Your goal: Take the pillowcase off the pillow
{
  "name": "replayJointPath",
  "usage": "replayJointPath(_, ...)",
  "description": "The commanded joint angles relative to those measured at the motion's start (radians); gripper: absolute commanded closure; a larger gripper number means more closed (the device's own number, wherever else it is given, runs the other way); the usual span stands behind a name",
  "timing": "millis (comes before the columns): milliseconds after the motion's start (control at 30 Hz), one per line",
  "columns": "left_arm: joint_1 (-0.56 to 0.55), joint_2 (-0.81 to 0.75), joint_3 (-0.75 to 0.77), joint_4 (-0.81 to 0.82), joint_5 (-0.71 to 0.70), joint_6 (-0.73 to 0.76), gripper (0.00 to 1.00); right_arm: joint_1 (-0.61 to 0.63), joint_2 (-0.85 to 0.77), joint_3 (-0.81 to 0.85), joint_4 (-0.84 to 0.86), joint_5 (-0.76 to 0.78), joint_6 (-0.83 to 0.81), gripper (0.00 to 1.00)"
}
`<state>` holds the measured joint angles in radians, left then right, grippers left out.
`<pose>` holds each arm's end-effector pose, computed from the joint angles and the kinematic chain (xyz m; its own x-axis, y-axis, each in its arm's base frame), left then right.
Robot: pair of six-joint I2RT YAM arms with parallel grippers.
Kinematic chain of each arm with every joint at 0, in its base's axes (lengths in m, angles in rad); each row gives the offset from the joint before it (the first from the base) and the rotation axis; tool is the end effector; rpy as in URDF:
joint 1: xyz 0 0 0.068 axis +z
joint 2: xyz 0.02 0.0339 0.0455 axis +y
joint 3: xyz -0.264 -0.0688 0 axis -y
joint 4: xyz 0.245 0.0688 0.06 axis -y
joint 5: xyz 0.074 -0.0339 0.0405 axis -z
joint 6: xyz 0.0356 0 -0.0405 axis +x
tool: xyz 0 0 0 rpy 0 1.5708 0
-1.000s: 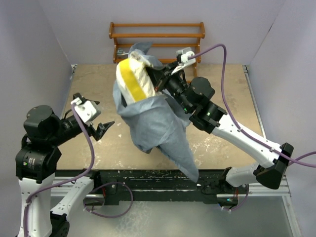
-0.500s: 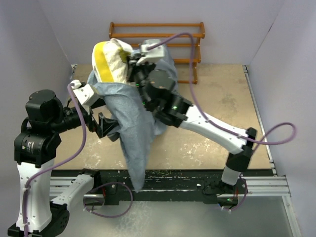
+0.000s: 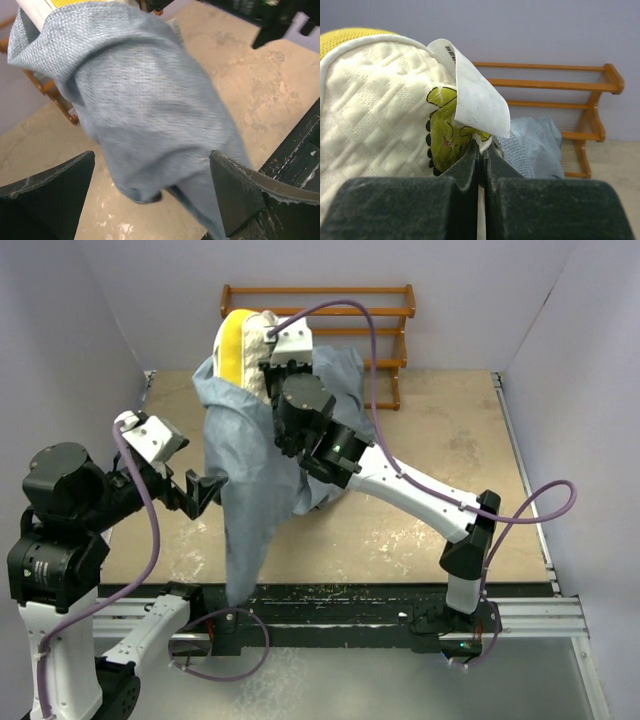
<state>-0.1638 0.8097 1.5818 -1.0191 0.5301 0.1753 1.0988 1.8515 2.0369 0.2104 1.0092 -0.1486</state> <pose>0.0692 -0.0297 0.4930 -0.1286 0.1738 -0.9763 0.6569 0.7525 0.0474 0.2126 0.3503 0.5071 0.1910 0.2008 -0.9608 -0.0920 0.9782 0.1861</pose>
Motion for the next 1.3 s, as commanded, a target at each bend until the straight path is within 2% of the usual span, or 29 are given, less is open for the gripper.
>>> replayJointPath(0,0.001,0.036,0.056,-0.057,0.131,0.004,0.01,-0.051,-0.088,0.054,-0.029,0.07,0.021,1.0)
replayJointPath(67,0.0,0.079,-0.005,-0.156,0.251,0.026,0.01,-0.051,-0.075,0.082,-0.062,0.08,0.013,1.0)
replayJointPath(133,0.001,0.082,-0.096,-0.202,0.285,0.068,0.01,-0.051,-0.078,0.081,-0.065,0.078,-0.003,1.0)
replayJointPath(200,0.0,0.054,-0.154,-0.188,0.247,0.103,0.01,-0.052,-0.091,0.064,-0.052,0.076,-0.026,1.0)
replayJointPath(333,0.0,-0.013,-0.255,-0.095,0.06,0.165,0.0,-0.068,-0.135,0.029,-0.043,0.065,-0.041,1.0)
replayJointPath(467,0.0,-0.028,-0.323,0.005,-0.151,0.182,0.14,-0.083,-0.204,-0.029,-0.037,0.043,-0.021,1.0)
replayJointPath(600,0.0,-0.041,-0.38,0.081,-0.188,0.195,0.16,-0.109,-0.278,-0.087,-0.082,-0.013,0.072,1.0)
replayJointPath(800,0.0,-0.006,-0.43,0.155,-0.176,0.149,0.14,-0.142,-0.348,-0.104,-0.138,-0.122,0.212,1.0)
replayJointPath(1000,0.0,0.044,-0.392,0.246,-0.187,0.147,0.04,-0.151,-0.422,-0.161,-0.109,-0.289,0.275,1.0)
replayJointPath(1133,0.001,0.071,-0.246,0.271,-0.263,0.185,0.0,-0.155,-0.491,-0.245,-0.05,-0.402,0.276,1.0)
replayJointPath(1267,0.001,0.103,-0.107,0.194,-0.203,0.295,0.01,-0.155,-0.53,-0.301,-0.02,-0.507,0.268,1.0)
